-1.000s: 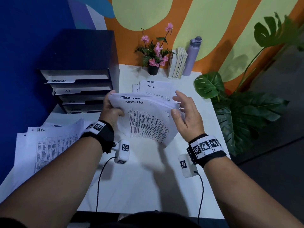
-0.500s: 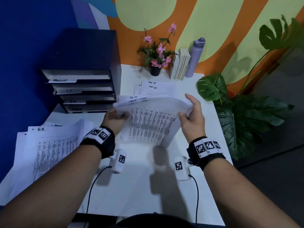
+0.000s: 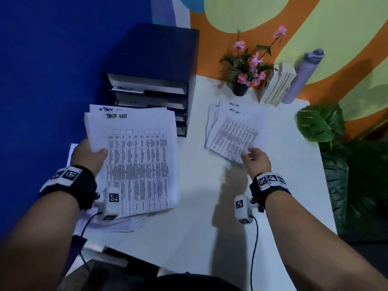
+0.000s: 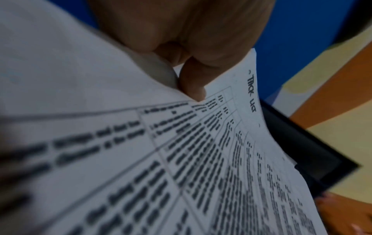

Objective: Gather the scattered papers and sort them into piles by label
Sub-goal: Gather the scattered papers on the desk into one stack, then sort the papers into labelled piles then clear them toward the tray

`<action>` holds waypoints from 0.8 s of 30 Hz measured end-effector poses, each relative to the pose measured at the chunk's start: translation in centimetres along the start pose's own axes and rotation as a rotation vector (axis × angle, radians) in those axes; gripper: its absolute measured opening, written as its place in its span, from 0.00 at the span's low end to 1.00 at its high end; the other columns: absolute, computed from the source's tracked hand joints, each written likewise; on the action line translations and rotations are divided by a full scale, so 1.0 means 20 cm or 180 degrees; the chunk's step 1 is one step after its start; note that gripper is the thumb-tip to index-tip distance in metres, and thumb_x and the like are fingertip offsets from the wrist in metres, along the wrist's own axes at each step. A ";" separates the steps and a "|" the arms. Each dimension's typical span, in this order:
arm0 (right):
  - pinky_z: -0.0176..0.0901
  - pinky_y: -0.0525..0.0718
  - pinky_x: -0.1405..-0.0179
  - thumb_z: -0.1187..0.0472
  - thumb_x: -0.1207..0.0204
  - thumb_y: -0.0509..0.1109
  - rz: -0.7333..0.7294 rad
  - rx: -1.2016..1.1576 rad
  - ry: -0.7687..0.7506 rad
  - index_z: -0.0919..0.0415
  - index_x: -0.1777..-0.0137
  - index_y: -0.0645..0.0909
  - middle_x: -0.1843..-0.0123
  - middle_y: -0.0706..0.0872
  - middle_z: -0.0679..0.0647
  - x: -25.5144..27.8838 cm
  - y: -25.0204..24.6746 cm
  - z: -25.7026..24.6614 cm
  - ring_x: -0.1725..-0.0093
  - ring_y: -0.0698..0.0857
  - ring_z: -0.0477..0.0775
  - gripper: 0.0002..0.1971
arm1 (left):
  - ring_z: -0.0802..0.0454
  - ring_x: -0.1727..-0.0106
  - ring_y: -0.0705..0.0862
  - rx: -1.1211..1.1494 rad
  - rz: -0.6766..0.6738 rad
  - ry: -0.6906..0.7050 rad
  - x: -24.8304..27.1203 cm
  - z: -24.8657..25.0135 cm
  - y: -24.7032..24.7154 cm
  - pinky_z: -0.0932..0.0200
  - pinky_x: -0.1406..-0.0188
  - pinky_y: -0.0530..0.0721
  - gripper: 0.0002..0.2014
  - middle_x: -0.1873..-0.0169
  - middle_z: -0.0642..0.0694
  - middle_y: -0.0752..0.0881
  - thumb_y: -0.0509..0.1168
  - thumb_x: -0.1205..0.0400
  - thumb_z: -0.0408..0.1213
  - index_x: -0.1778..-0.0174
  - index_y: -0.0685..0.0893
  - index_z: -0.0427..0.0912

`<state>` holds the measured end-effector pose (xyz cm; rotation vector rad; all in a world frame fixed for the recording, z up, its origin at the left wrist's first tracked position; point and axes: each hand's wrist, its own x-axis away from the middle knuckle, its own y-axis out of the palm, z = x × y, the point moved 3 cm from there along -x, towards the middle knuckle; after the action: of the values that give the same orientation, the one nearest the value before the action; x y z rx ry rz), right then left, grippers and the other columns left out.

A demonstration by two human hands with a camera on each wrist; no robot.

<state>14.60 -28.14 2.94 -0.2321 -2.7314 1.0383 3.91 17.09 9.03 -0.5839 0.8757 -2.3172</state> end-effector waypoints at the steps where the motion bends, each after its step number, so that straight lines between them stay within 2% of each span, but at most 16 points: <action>1: 0.48 0.80 0.37 0.50 0.20 0.68 -0.0054 0.0187 0.0147 0.62 0.28 0.77 0.35 0.84 0.63 -0.03 0.01 0.03 0.38 0.84 0.62 0.24 | 0.33 0.41 0.82 -0.0051 0.0003 -0.0070 -0.03 -0.06 -0.01 0.47 0.45 0.78 0.16 0.39 0.32 0.83 0.64 0.18 0.34 0.35 0.78 0.33; 3: 0.54 0.78 0.31 0.49 0.21 0.69 -0.0134 0.0488 0.0450 0.60 0.25 0.73 0.29 0.77 0.64 -0.10 0.04 0.06 0.34 0.81 0.66 0.28 | 0.33 0.40 0.82 -0.0139 0.0086 -0.0177 -0.07 -0.15 -0.01 0.47 0.44 0.78 0.16 0.39 0.32 0.83 0.64 0.17 0.33 0.35 0.77 0.32; 5: 0.58 0.75 0.28 0.48 0.22 0.69 -0.0131 0.0728 0.0697 0.57 0.22 0.70 0.25 0.70 0.64 -0.15 0.07 0.06 0.31 0.78 0.69 0.30 | 0.34 0.35 0.79 -0.0059 0.0237 -0.0240 -0.10 -0.22 0.02 0.45 0.39 0.77 0.21 0.34 0.32 0.80 0.65 0.18 0.31 0.29 0.73 0.35; 7: 0.60 0.74 0.28 0.48 0.21 0.67 -0.0057 0.0902 0.0828 0.56 0.21 0.67 0.24 0.68 0.65 -0.19 0.09 0.06 0.29 0.75 0.70 0.30 | 0.36 0.25 0.71 -0.0173 0.0266 -0.0112 -0.11 -0.25 0.06 0.45 0.27 0.71 0.32 0.23 0.34 0.69 0.67 0.20 0.30 0.19 0.64 0.39; 9: 0.62 0.72 0.30 0.48 0.20 0.64 -0.0017 0.1013 0.0917 0.55 0.20 0.65 0.24 0.67 0.65 -0.24 0.12 0.04 0.27 0.73 0.71 0.30 | 0.38 0.20 0.62 -0.0602 0.0099 0.0151 -0.11 -0.25 0.13 0.47 0.20 0.63 0.38 0.19 0.37 0.60 0.69 0.21 0.31 0.16 0.57 0.41; 11: 0.62 0.72 0.30 0.48 0.21 0.64 0.0010 0.1057 0.1055 0.55 0.19 0.62 0.24 0.66 0.65 -0.27 0.14 0.02 0.27 0.72 0.71 0.31 | 0.40 0.19 0.60 -0.0912 -0.0223 0.0458 -0.08 -0.22 0.22 0.45 0.20 0.62 0.38 0.18 0.41 0.58 0.69 0.20 0.35 0.16 0.57 0.46; 13: 0.64 0.73 0.32 0.46 0.23 0.67 0.0008 0.1047 0.1179 0.55 0.20 0.61 0.24 0.66 0.65 -0.32 0.17 0.01 0.28 0.72 0.72 0.35 | 0.42 0.18 0.58 -0.1191 -0.0614 0.0716 -0.04 -0.20 0.33 0.42 0.20 0.63 0.38 0.17 0.45 0.57 0.69 0.20 0.43 0.17 0.57 0.51; 15: 0.66 0.75 0.32 0.44 0.26 0.70 -0.0013 0.1057 0.1339 0.56 0.20 0.59 0.25 0.65 0.65 -0.36 0.20 0.01 0.28 0.71 0.73 0.38 | 0.42 0.16 0.54 -0.1552 -0.1052 0.0680 -0.02 -0.22 0.42 0.38 0.21 0.63 0.41 0.16 0.47 0.53 0.69 0.22 0.50 0.16 0.54 0.55; 17: 0.69 0.74 0.33 0.42 0.27 0.71 -0.0021 0.1114 0.1446 0.58 0.22 0.59 0.26 0.66 0.66 -0.40 0.23 0.01 0.28 0.70 0.74 0.40 | 0.38 0.16 0.48 -0.1820 -0.1417 0.0440 -0.03 -0.27 0.48 0.31 0.22 0.62 0.43 0.15 0.49 0.46 0.69 0.22 0.54 0.16 0.50 0.58; 20: 0.68 0.74 0.33 0.42 0.31 0.73 0.0089 0.1322 0.1419 0.60 0.27 0.61 0.28 0.67 0.68 -0.44 0.28 0.01 0.28 0.68 0.73 0.40 | 0.32 0.17 0.43 -0.2006 -0.1589 0.0247 -0.05 -0.29 0.53 0.26 0.24 0.60 0.45 0.15 0.48 0.41 0.70 0.23 0.54 0.16 0.47 0.60; 22: 0.69 0.69 0.29 0.40 0.32 0.74 0.0182 0.1365 0.1503 0.58 0.22 0.57 0.22 0.60 0.69 -0.44 0.31 0.02 0.24 0.63 0.74 0.44 | 0.30 0.17 0.42 -0.2067 -0.1584 0.0212 -0.07 -0.29 0.55 0.27 0.24 0.60 0.46 0.15 0.47 0.41 0.71 0.23 0.52 0.16 0.47 0.59; 24: 0.72 0.62 0.25 0.38 0.30 0.73 0.0196 0.1345 0.1599 0.53 0.16 0.49 0.17 0.52 0.68 -0.46 0.33 0.03 0.19 0.56 0.74 0.50 | 0.29 0.17 0.43 -0.2088 -0.1558 0.0215 -0.08 -0.28 0.57 0.26 0.25 0.61 0.46 0.15 0.47 0.42 0.72 0.24 0.50 0.17 0.48 0.59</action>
<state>23.80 -25.78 -3.22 -0.4376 -2.0245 1.3297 6.05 13.65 -3.20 -1.0948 1.7053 -2.4483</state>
